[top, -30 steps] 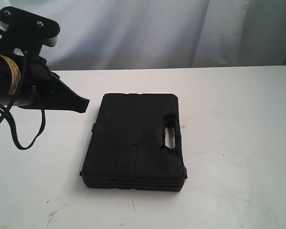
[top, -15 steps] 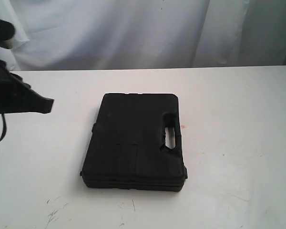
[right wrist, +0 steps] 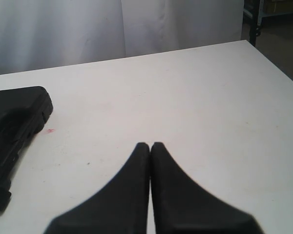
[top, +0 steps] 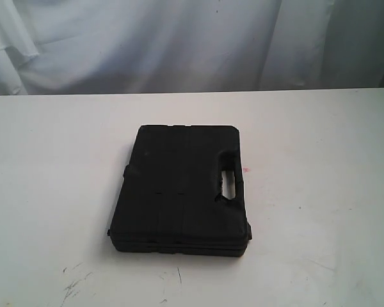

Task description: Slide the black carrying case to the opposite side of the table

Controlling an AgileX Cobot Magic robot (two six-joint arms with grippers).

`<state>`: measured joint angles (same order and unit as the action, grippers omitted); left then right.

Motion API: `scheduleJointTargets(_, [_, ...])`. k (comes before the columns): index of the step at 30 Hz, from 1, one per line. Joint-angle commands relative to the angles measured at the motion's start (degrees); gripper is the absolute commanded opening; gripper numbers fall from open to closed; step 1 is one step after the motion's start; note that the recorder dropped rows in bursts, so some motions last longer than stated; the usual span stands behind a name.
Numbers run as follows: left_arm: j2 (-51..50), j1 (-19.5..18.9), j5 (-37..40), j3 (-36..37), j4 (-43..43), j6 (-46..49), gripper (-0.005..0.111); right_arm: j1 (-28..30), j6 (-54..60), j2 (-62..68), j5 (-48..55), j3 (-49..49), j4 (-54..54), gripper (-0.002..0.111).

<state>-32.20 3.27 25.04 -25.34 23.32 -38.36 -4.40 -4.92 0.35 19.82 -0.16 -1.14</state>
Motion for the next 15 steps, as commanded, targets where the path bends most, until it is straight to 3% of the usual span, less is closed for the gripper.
scheduleJointTargets(1, [7.84, -3.79, -0.84, 4.06, -0.55, -0.15, 0.000, 0.46, 0.28, -0.35, -0.14, 0.16, -0.23, 0.000])
scheduleJointTargets(5, [13.69, -6.70, -0.84, 6.97, -0.95, -0.15, 0.000, 0.46, 0.28, -0.35, -0.14, 0.16, -0.23, 0.000])
scheduleJointTargets(15, [17.72, -6.57, -1.61, 8.72, -4.32, 1.58, 0.000, 0.46, 0.28, -0.35, -0.14, 0.16, -0.23, 0.000])
